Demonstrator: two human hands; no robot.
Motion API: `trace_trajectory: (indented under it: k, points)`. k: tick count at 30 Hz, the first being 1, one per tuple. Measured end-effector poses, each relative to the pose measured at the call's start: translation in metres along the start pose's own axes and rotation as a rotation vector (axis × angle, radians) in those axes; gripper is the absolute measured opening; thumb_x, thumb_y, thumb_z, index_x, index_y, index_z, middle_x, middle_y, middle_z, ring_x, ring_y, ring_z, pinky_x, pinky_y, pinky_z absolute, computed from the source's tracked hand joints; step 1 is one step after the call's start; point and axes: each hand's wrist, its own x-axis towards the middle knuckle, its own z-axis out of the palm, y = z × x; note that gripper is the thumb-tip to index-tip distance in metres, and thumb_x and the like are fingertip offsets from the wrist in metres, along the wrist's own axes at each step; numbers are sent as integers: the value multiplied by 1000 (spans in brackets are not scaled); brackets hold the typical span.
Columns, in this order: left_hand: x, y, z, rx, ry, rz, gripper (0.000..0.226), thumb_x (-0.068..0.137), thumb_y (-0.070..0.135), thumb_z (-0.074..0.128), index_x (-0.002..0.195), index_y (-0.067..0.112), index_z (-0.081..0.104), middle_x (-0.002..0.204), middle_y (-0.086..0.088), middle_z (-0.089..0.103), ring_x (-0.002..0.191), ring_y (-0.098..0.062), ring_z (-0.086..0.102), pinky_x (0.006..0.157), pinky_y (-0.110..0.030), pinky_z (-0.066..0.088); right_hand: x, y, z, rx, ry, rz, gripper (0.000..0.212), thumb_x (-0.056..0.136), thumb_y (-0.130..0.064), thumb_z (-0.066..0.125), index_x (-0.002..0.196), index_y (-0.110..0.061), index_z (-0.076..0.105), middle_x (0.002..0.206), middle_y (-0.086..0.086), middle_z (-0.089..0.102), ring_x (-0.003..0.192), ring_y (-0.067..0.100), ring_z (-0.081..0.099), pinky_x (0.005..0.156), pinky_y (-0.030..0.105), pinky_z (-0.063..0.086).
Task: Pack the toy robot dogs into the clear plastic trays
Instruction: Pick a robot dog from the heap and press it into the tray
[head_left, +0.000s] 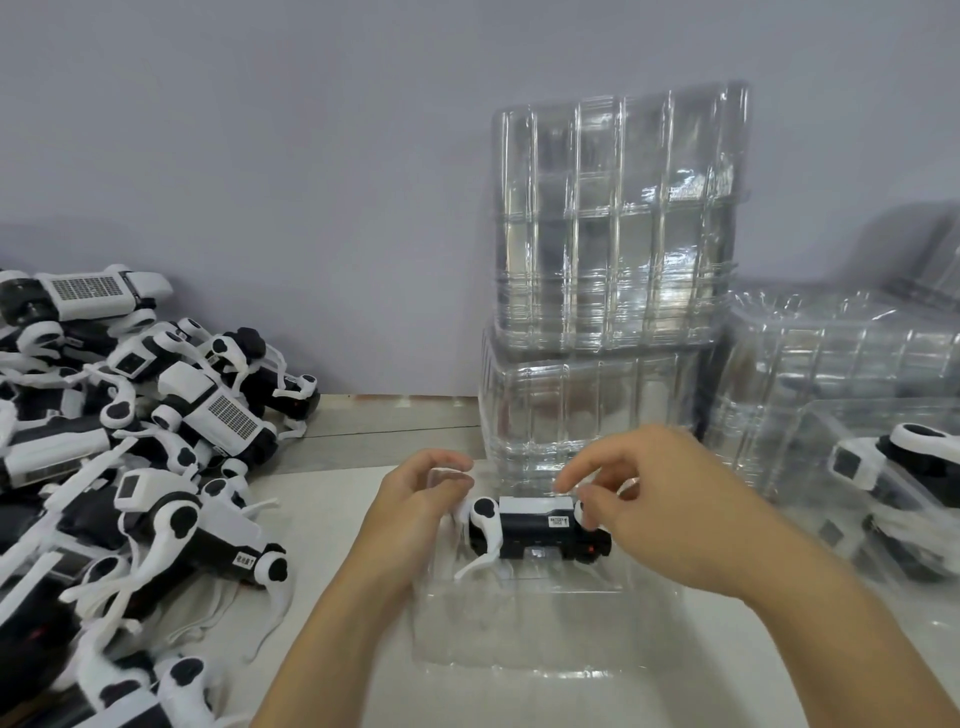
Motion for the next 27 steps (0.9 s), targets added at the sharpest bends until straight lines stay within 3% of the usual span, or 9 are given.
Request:
trace_trajectory:
  k: [3, 5, 10, 14, 17, 19, 21, 24, 27]
  points:
    - [0, 0, 0, 9, 11, 3, 20, 89, 8, 69, 85, 28, 74, 90, 2, 71, 91, -22, 64, 102, -54, 47, -1, -9, 12, -91, -108, 12, 35, 95, -13, 46, 93, -35, 73, 89, -5, 67, 47, 13, 60, 45, 19, 47]
    - [0, 0, 0, 18, 16, 7, 21, 89, 10, 69, 85, 30, 75, 92, 2, 71, 94, -22, 64, 103, -52, 47, -1, -12, 20, -173, -142, 27, 37, 94, -13, 44, 97, -36, 72, 98, -5, 60, 52, 6, 53, 48, 18, 41]
    - [-2, 0, 0, 19, 11, 6, 21, 89, 11, 68, 85, 31, 74, 95, 0, 72, 93, -19, 65, 100, -47, 49, -1, -14, 27, -259, -106, 13, 44, 90, -11, 43, 100, -42, 73, 91, -9, 55, 57, 4, 43, 49, 19, 31]
    - [-3, 1, 0, 33, -10, 7, 19, 89, 13, 68, 87, 31, 73, 90, 6, 72, 87, -12, 66, 89, -36, 50, -1, -14, 26, -247, -130, 7, 50, 88, -9, 43, 98, -45, 75, 81, -18, 52, 57, 3, 45, 49, 16, 32]
    - [-5, 3, 0, 31, -24, 16, 12, 82, 22, 73, 90, 32, 72, 97, 4, 71, 92, -15, 66, 90, -34, 49, -1, -16, 28, -283, -138, -15, 53, 88, -10, 43, 101, -51, 74, 81, -18, 51, 58, 2, 44, 50, 15, 33]
    - [-6, 5, -1, 55, -34, 36, 18, 74, 31, 75, 91, 35, 71, 98, 4, 71, 90, -12, 67, 87, -31, 48, -1, -16, 29, -254, -111, -5, 50, 89, -10, 41, 100, -47, 74, 84, -15, 54, 52, 3, 48, 49, 17, 40]
    - [-5, 6, -1, 95, -27, 63, 18, 79, 26, 79, 91, 36, 70, 100, 5, 71, 88, -6, 67, 81, -26, 45, -1, -15, 28, -194, -58, 6, 45, 91, -11, 41, 95, -39, 75, 80, -10, 57, 43, 7, 55, 50, 22, 49]
    - [-5, 5, -2, 115, -25, 73, 19, 86, 19, 75, 90, 36, 70, 99, 6, 71, 84, -3, 67, 79, -24, 44, 2, -16, 29, -241, 133, -30, 28, 91, -19, 49, 86, -36, 69, 73, -15, 57, 60, 5, 54, 58, 24, 46]
    - [-3, 3, -1, 122, -13, 67, 17, 90, 21, 70, 87, 39, 71, 94, 9, 71, 87, -6, 67, 81, -27, 46, 4, -23, 40, -184, 245, -125, 17, 93, -31, 57, 101, -39, 69, 95, -20, 66, 88, 3, 58, 74, 22, 48]
